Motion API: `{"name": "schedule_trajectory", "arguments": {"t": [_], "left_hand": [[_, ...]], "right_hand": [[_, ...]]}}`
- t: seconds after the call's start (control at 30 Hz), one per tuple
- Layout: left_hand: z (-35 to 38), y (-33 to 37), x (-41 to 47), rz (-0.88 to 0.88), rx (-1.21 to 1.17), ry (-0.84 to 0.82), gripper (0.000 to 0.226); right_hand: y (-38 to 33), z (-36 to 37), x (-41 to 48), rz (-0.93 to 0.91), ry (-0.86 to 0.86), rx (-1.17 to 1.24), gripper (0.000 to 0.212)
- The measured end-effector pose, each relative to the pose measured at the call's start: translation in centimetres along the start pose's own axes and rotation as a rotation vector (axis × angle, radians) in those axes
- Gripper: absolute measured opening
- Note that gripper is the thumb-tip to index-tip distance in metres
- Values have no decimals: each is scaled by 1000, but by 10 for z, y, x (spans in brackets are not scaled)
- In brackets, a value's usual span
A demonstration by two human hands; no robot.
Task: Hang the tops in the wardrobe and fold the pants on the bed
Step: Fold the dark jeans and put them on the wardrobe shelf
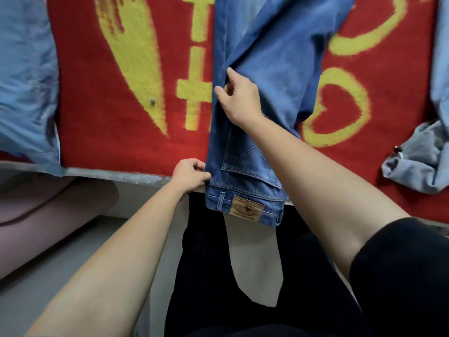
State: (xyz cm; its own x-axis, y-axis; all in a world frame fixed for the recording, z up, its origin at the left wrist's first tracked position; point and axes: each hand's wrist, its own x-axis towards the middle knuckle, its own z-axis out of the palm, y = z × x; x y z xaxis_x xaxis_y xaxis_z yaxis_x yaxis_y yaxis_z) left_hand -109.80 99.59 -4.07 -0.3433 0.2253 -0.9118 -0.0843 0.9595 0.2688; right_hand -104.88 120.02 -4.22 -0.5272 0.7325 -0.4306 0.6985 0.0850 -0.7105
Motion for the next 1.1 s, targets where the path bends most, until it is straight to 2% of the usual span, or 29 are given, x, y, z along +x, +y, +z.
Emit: {"name": "schedule_trajectory", "arguments": {"t": [0.03, 0.13, 0.2, 0.33, 0.43, 0.53, 0.67, 0.77, 0.87, 0.97, 1.03, 1.1], "left_hand": [[-3, -3, 6, -11, -19, -3, 15], [-5, -7, 21, -18, 5, 2, 18], [-3, -3, 24, -19, 27, 4, 18], [-7, 6, 21, -48, 30, -64, 16], [-11, 23, 16, 16, 264, -115, 3], [-19, 64, 18, 161, 469, 124, 24], [-23, 144, 32, 450, 417, 384, 33], [-13, 196, 47, 632, 501, 479, 39], [-4, 227, 68, 730, 662, 548, 44], [1, 244, 89, 789, 743, 619, 33], [1, 248, 100, 806, 705, 651, 28], [-3, 248, 107, 848, 532, 651, 24]], "right_hand": [[2, 10, 6, -1, -30, -65, 13], [13, 27, 17, 50, -89, -265, 46], [17, 29, 16, 42, -58, -279, 57], [16, 15, 20, 58, -117, -130, 63], [13, -6, 32, 249, -116, 125, 56], [14, -33, 55, 375, -18, 299, 59], [16, -70, 96, 472, 142, 453, 67], [22, -98, 127, 440, 316, 451, 62], [30, -125, 161, 442, 500, 460, 60], [38, -146, 195, 464, 549, 638, 46], [38, -159, 212, 461, 560, 795, 35], [31, -169, 225, 411, 604, 862, 29]]}}
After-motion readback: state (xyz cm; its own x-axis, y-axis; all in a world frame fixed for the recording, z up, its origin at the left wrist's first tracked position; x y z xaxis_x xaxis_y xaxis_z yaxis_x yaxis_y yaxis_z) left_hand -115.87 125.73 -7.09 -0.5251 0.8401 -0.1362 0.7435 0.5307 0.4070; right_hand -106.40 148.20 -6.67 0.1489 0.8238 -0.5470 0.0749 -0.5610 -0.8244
